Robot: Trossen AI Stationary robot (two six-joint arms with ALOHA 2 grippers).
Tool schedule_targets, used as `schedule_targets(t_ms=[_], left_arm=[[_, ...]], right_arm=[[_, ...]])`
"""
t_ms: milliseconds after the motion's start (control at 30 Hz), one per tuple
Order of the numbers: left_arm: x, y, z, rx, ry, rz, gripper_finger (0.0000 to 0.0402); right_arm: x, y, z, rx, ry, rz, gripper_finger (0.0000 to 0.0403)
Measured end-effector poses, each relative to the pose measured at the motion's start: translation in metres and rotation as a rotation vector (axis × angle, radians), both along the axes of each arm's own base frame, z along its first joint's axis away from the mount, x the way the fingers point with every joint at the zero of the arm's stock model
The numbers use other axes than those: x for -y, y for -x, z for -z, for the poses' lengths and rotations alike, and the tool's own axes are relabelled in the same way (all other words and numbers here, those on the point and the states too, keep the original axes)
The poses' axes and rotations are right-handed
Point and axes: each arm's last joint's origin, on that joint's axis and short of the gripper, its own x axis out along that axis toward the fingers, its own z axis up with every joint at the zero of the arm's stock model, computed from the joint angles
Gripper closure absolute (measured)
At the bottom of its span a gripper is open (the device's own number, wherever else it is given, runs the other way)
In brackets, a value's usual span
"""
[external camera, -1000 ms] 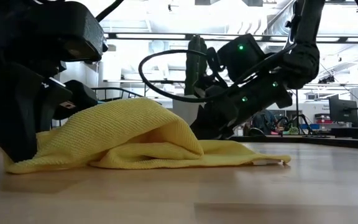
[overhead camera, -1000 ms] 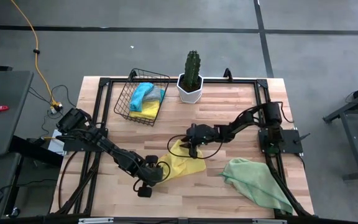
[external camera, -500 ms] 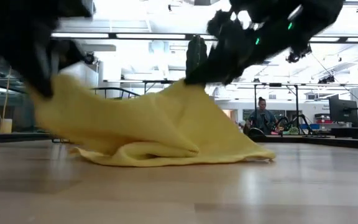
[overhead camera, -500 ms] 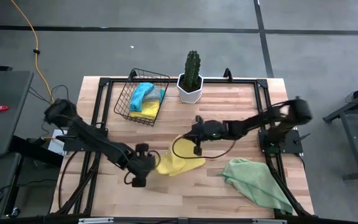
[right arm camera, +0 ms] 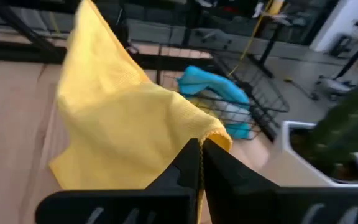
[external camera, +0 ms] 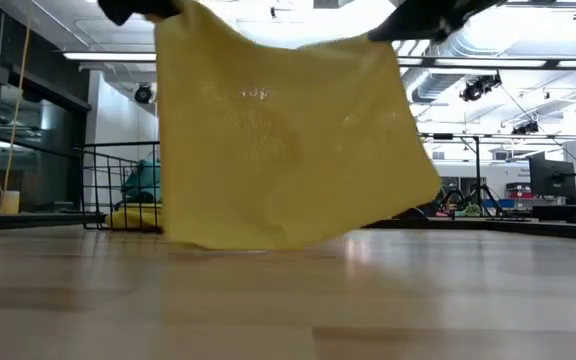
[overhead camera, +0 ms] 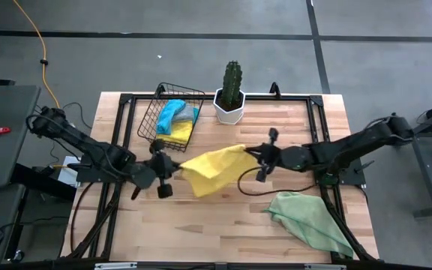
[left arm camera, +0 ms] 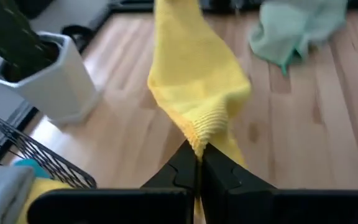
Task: Fold microfiber towels
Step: Fold the yellow microfiber towel on the table
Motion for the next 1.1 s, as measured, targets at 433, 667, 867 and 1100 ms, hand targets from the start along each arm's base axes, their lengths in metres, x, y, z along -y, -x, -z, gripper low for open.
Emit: schedule_targets(t_ms=[433, 667, 867, 1100], left_arm=[[-0.075, -0.021, -0.035, 0.025, -0.062, -0.169, 0.0402], [-0.124, -0.046, -0.074, 0.002, -0.194, -0.175, 0.0402], [-0.128, -0.07, -0.031, -0.24, -0.313, -0.174, 0.0402], [-0.091, -0.09, 0.054, -0.422, -0.348, -0.152, 0.0402]], right_arm=[[-0.009, 0.067, -0.031, 0.041, 0.162, 0.226, 0.0403], [-0.002, 0.084, -0.034, -0.024, 0.283, 0.25, 0.0403], [-0.013, 0.077, -0.013, -0.155, 0.318, 0.182, 0.0403], [-0.044, 0.063, 0.049, -0.32, 0.315, 0.098, 0.0403]])
